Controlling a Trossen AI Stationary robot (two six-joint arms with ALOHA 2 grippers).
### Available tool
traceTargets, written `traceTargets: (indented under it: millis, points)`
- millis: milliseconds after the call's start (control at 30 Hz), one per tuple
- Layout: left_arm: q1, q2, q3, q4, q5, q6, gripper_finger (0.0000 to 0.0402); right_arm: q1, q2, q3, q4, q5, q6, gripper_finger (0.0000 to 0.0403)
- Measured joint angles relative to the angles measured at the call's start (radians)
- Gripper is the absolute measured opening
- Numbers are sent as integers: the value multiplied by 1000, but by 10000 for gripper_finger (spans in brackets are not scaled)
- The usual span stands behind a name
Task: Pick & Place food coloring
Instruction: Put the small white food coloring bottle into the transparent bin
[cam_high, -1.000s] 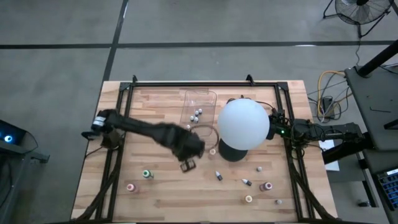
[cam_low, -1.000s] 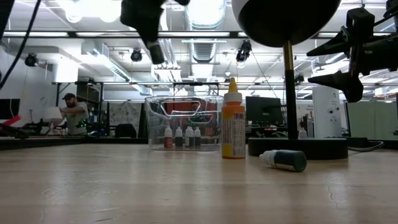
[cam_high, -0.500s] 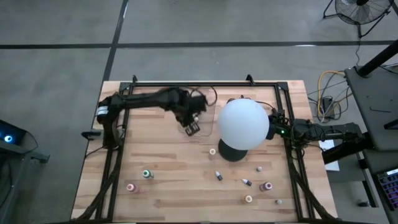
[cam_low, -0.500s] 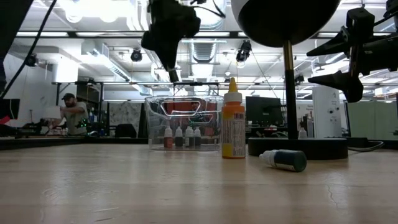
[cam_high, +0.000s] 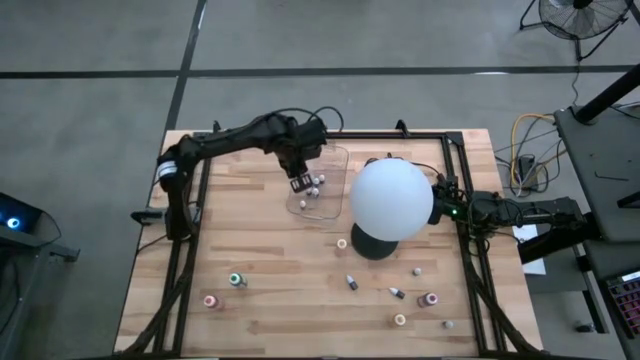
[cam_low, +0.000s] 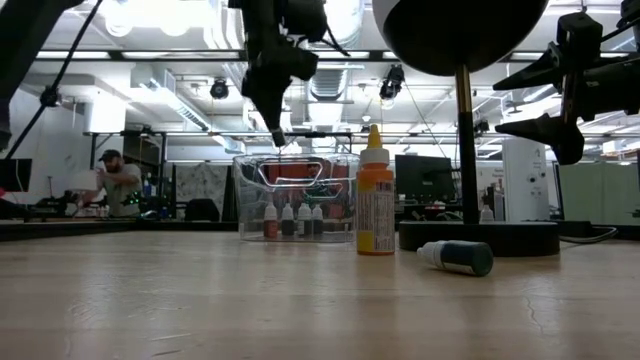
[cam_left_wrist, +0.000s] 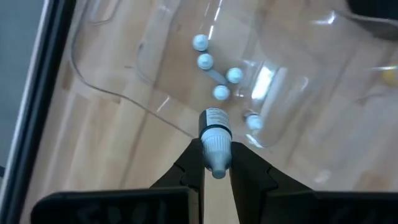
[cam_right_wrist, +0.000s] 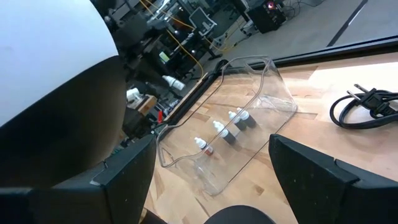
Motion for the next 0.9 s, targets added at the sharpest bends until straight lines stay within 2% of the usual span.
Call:
traceTargets:
  millis: [267, 633, 900]
  points:
    - [50, 84, 11, 20, 2, 62, 26, 0, 0, 0, 0, 0, 0, 302]
    - [55, 251, 108, -7, -1, 60, 26, 0, 0, 0, 0, 0, 0, 302]
    - [32, 315, 108, 5, -69, 44, 26, 0, 0, 0, 0, 0, 0, 302]
